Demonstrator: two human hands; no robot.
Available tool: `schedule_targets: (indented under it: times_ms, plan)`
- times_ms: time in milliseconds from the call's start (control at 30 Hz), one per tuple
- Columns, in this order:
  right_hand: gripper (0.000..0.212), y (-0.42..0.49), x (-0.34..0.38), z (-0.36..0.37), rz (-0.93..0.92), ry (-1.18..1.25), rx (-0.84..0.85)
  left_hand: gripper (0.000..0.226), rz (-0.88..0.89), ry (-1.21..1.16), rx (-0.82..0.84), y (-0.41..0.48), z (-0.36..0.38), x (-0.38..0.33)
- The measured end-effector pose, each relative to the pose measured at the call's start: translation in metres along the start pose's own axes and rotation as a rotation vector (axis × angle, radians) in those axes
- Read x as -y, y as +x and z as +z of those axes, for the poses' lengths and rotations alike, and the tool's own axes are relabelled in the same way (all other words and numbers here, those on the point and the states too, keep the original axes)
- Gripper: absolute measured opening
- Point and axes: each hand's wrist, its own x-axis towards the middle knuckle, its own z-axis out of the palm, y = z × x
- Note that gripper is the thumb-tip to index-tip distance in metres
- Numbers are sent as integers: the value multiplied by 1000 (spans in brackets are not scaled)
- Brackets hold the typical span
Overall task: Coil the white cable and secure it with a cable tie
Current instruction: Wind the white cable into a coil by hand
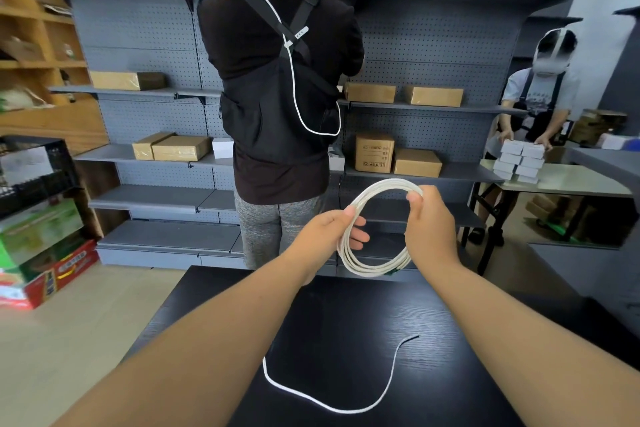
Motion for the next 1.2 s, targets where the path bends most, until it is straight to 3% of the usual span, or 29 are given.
schedule_targets:
  times_ms: [300,467,633,767,900,1033,1200]
  plan:
    - [20,2,-10,13,148,81,-99,22,-79,-23,145,-4,-11,4]
    - [27,-5,-1,17,168,130,-174,25,-63,29,99,-7,-10,-1]
    - [27,-7,6,18,201,167,-206,25,-18,-55,49,-9,-6,-3]
    - [27,-4,6,12,226,158,-213,36,-72,-132,29,-10,-9,-7]
    - [25,-3,7,3,178,109,-185,27,-39,76,21,-10,-16,-13]
    - [26,-5,13,-2,162,108,-198,20,-6,16,-112,-9,-11,-13]
    - [26,-10,21,1,129,131,-246,20,51,123,-456,-6,10,-2]
